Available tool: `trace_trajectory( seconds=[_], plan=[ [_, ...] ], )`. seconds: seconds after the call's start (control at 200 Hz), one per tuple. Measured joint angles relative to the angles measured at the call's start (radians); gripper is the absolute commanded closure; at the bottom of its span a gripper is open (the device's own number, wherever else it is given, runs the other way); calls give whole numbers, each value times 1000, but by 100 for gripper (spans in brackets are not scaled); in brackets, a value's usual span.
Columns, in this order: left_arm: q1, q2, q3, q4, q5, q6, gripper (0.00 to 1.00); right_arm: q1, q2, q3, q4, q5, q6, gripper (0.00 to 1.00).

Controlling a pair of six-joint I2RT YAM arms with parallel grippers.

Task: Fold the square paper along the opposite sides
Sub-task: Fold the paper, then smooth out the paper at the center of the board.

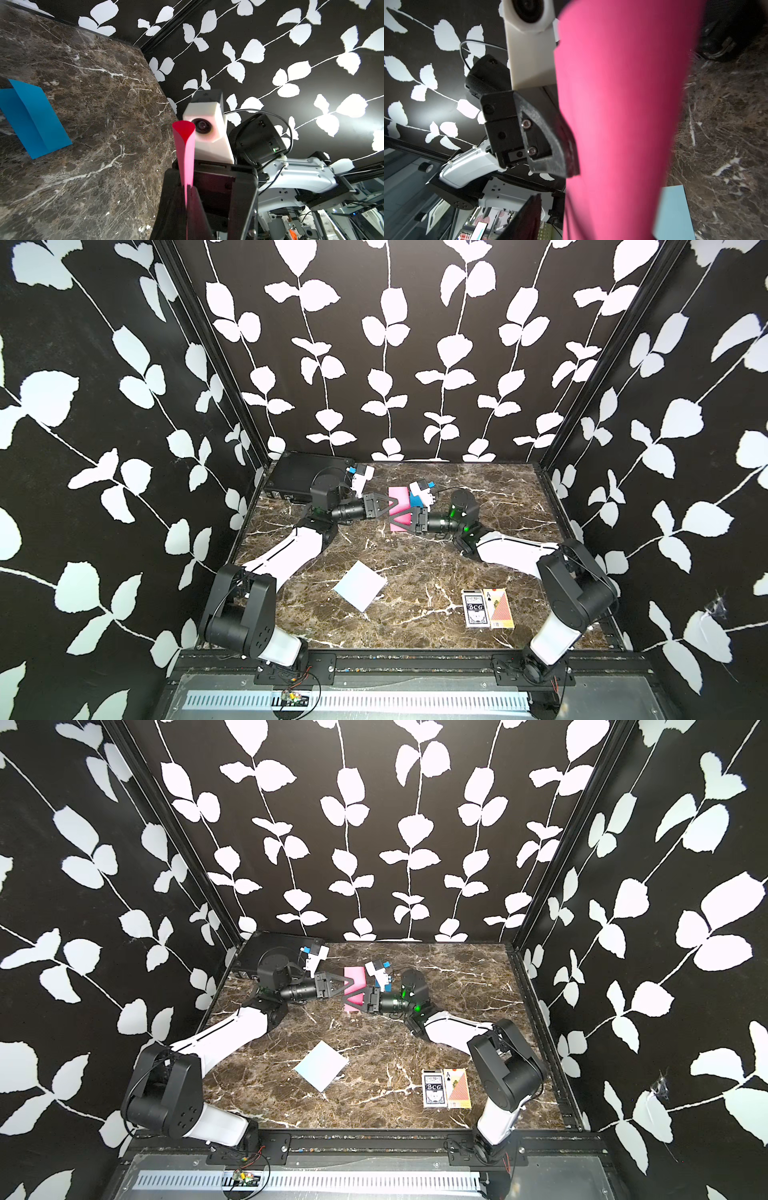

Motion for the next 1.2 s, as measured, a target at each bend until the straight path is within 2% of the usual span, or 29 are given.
trace_trajectory(
  seconds=[0.125, 0.275, 0.42, 0.575, 0.685, 0.86, 1.02, 1.195],
  plan=[
    [1, 0, 43, -116, 24, 71, 100, -41, -163, -125, -118, 92, -111, 36],
    [-3, 33, 111, -283, 43, 193, 100, -66, -435, -305, -254, 315, -330, 35],
    [-39, 161, 158, -410, 46, 290, 100, -39, -535, -412, -284, 492, -526, 40],
    [-87, 332, 210, -594, 13, 414, 100, 94, -525, -452, -348, 684, -776, 43],
    [-115, 408, 219, -677, -21, 476, 100, 164, -484, -485, -304, 755, -898, 45],
    [-159, 446, 203, -662, -60, 498, 100, 203, -364, -569, -236, 816, -986, 50],
    [-180, 500, 193, -636, -97, 525, 100, 209, -284, -576, -214, 842, -1051, 54],
    [-181, 539, 202, -692, -157, 590, 100, 209, -199, -573, -145, 858, -1099, 55]
  ],
)
